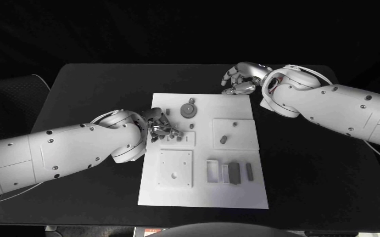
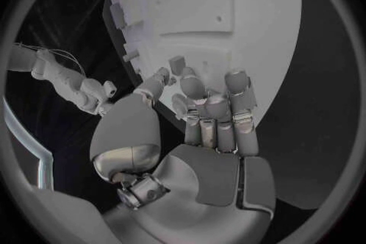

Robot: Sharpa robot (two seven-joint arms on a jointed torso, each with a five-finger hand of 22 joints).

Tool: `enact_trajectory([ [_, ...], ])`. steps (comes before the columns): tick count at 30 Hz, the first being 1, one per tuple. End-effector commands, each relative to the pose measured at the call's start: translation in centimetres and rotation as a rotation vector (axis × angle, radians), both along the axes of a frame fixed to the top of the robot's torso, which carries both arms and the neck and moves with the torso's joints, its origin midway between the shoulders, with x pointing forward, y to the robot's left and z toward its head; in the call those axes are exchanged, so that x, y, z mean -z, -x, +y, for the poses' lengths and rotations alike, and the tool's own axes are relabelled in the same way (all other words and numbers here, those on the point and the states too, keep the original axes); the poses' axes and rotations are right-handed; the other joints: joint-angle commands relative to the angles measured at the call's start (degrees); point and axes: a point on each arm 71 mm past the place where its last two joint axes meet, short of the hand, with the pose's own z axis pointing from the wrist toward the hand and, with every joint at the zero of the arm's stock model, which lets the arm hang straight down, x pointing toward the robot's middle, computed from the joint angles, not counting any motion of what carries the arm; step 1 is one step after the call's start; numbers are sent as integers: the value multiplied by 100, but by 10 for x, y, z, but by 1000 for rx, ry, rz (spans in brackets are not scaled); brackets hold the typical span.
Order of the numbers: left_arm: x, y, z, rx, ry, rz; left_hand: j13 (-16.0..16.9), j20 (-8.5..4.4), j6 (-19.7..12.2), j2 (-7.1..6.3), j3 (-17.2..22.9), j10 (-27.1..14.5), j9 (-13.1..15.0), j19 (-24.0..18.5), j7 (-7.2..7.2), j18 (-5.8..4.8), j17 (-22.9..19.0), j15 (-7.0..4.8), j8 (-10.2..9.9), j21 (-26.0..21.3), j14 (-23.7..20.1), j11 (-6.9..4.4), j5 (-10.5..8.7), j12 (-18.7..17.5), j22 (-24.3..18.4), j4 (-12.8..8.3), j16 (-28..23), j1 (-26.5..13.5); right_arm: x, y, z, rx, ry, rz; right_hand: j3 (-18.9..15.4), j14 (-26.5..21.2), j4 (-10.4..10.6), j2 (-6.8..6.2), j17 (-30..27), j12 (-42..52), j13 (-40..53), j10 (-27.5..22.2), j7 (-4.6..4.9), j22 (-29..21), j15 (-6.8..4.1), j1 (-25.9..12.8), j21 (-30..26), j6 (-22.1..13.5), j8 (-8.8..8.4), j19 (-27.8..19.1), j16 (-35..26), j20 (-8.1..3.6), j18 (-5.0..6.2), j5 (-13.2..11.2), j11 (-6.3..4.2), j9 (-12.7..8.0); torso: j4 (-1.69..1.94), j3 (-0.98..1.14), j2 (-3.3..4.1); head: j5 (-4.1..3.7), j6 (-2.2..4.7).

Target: Assemble the parts on the task board

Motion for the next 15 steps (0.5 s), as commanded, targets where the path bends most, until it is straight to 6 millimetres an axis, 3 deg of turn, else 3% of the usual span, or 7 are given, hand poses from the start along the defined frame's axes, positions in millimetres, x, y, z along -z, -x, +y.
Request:
enact_trajectory([
  [1,-2,-1,-1,-15,42,-25,8,-4,-48,-11,5,-41,10,-33,5,120,6,1,-22,-40,-38,6,-18,-39,86,57,-26,-81,1,0,1,-10,0,4,6,30,25,-9,1,37,-9,-22,27,72,-9,-62,-26,-1,-31,18,-20,-12,66,28,7,-7,2,-1,0,1,5],
  [7,-3,-3,4,-32,84,-30,8,-8,-118,53,17,-76,15,-45,17,137,4,3,-49,-50,-58,14,-19,-48,89,-7,-37,62,1,0,1,-11,-1,3,6,30,27,-9,1,38,-10,-22,27,72,-9,-62,-27,-2,-32,18,-20,-12,66,28,7,-9,-1,1,0,2,16],
  [9,-4,-3,6,-35,109,-29,-13,14,-421,102,-4,-179,-51,-107,109,126,-15,75,-219,-90,-114,102,-11,-98,81,-102,-81,175,1,0,1,-10,-2,3,6,31,28,-10,1,38,-10,-22,27,72,-9,-62,-27,-3,-32,18,-20,-12,66,28,7,-9,-1,2,-3,7,27],
  [12,-5,-3,7,-16,197,-20,-51,55,-580,185,-43,-342,-95,-244,209,91,-67,177,-312,-181,-228,197,-20,-181,59,-290,-187,358,1,0,0,-7,-3,3,6,31,28,-10,1,39,-11,-22,28,72,-9,-62,-27,-4,-33,18,-20,-12,66,28,7,-9,-3,4,-4,9,70],
  [15,-7,-4,12,-27,278,-8,-101,71,-862,369,35,-496,-155,-326,310,78,-113,263,-461,-260,-321,292,-19,-279,28,-504,-277,656,1,-1,-1,-4,-4,1,6,31,27,-15,1,40,-12,-23,29,73,-9,-60,-27,-11,-37,18,-20,-13,66,28,8,-12,-4,8,-5,24,119],
])
